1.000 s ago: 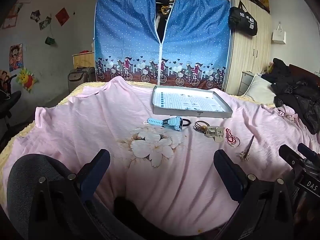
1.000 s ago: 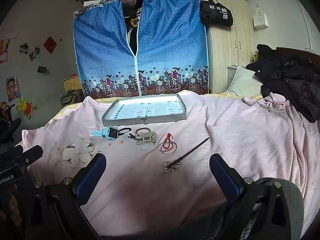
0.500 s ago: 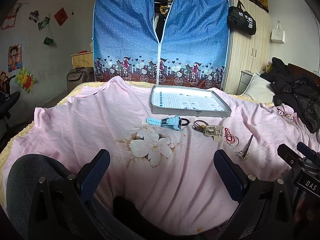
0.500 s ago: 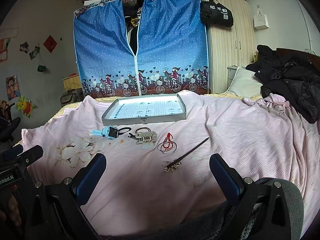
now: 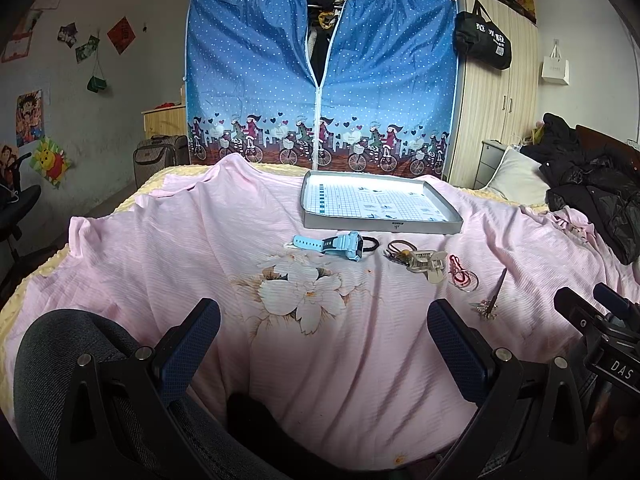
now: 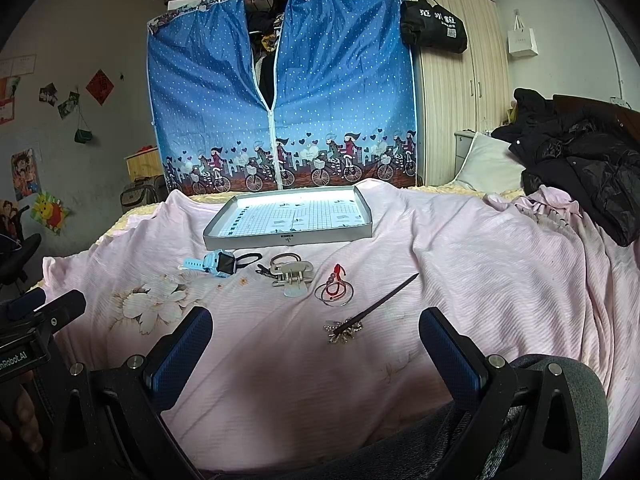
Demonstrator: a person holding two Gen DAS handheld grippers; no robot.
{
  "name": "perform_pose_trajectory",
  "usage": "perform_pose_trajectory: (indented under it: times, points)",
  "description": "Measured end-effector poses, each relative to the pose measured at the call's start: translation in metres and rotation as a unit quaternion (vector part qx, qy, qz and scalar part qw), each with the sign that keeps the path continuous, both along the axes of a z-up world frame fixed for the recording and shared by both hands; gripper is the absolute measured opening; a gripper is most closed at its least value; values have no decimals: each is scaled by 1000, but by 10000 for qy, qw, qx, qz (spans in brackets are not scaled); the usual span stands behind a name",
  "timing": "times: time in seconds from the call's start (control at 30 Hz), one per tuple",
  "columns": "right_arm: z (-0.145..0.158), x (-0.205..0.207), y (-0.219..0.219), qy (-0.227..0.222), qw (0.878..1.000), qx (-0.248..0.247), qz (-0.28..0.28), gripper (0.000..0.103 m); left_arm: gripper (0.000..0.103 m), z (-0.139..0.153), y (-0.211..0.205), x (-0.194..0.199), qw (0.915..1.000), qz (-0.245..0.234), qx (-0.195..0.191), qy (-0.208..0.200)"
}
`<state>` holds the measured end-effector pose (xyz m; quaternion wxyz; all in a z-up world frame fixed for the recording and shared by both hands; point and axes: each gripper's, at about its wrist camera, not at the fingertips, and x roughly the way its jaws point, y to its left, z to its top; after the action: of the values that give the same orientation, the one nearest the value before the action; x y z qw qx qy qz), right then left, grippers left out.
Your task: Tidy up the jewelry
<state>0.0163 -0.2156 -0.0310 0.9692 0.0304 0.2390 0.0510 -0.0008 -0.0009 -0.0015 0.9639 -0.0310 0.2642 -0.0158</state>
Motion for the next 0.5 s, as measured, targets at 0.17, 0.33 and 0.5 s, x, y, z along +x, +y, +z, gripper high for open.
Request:
perform_pose_trajectory:
  times: [0.17,0.33,0.5]
  points:
    - [0,0,0,3,10000,-3,-3,103,102,0,0,0,10000,0,8,-2]
    - [0,0,1,5,10000,-5,-3,103,102,0,0,0,10000,-3,11,-4]
    - [0,0,0,9,10000,-8,-2,103,102,0,-1,-1,10000,-4,18,-7]
